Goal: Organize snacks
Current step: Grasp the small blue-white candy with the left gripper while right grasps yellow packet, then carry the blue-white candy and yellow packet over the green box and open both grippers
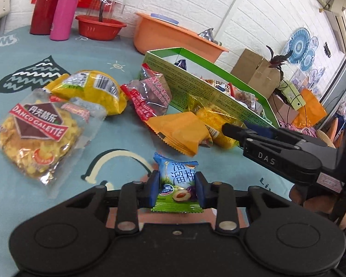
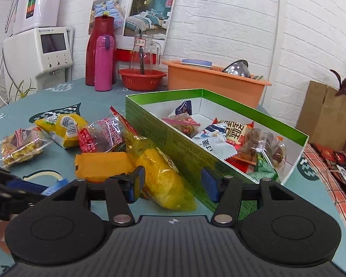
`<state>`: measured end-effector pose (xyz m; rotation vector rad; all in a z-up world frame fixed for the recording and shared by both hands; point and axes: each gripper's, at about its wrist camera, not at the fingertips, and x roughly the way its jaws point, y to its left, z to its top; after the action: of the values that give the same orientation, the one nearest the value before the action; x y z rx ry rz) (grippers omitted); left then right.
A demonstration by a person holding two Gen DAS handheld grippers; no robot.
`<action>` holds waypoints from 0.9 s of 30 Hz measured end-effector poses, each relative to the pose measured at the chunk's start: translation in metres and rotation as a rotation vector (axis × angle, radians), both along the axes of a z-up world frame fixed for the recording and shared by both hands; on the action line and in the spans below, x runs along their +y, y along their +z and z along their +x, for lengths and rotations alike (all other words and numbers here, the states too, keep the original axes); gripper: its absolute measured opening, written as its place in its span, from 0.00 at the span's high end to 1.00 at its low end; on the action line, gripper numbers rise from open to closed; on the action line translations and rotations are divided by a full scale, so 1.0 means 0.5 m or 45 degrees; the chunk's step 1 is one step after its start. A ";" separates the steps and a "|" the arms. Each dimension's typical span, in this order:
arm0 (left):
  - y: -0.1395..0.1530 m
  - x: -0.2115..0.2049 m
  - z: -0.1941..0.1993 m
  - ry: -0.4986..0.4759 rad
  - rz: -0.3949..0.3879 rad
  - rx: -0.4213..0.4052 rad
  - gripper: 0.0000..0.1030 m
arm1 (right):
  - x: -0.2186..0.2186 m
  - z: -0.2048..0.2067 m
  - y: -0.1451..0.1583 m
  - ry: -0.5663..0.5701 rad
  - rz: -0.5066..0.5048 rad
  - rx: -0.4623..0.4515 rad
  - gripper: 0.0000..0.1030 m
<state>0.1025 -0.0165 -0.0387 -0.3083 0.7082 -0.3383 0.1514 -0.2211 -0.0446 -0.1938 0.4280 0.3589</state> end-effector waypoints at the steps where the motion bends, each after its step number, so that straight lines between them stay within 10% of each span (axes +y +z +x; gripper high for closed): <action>1: 0.001 0.003 -0.005 0.006 -0.005 -0.001 0.43 | -0.001 0.001 -0.002 0.008 0.001 0.018 0.57; 5: 0.004 0.012 -0.016 0.016 -0.026 0.005 0.43 | -0.010 -0.039 0.008 0.017 0.028 0.007 0.78; 13: 0.006 0.011 -0.048 0.007 -0.037 -0.003 0.40 | -0.015 -0.168 0.006 0.123 0.051 0.099 0.75; 16: 0.005 0.017 -0.059 0.022 -0.040 0.000 0.35 | -0.015 -0.201 0.008 0.231 0.109 0.117 0.56; 20: 0.010 0.025 -0.071 0.033 -0.042 -0.006 0.18 | -0.021 -0.198 0.018 0.178 0.092 0.052 0.00; 23: 0.013 0.019 -0.075 0.008 -0.042 -0.005 0.00 | -0.023 -0.173 0.016 0.178 0.064 0.064 0.00; 27: 0.008 -0.001 -0.071 -0.010 -0.006 0.002 0.00 | -0.017 -0.141 -0.003 0.224 0.056 0.130 0.00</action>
<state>0.0668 -0.0168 -0.0349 -0.3099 0.7101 -0.3474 0.0808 -0.2297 -0.0460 -0.1710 0.5049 0.5520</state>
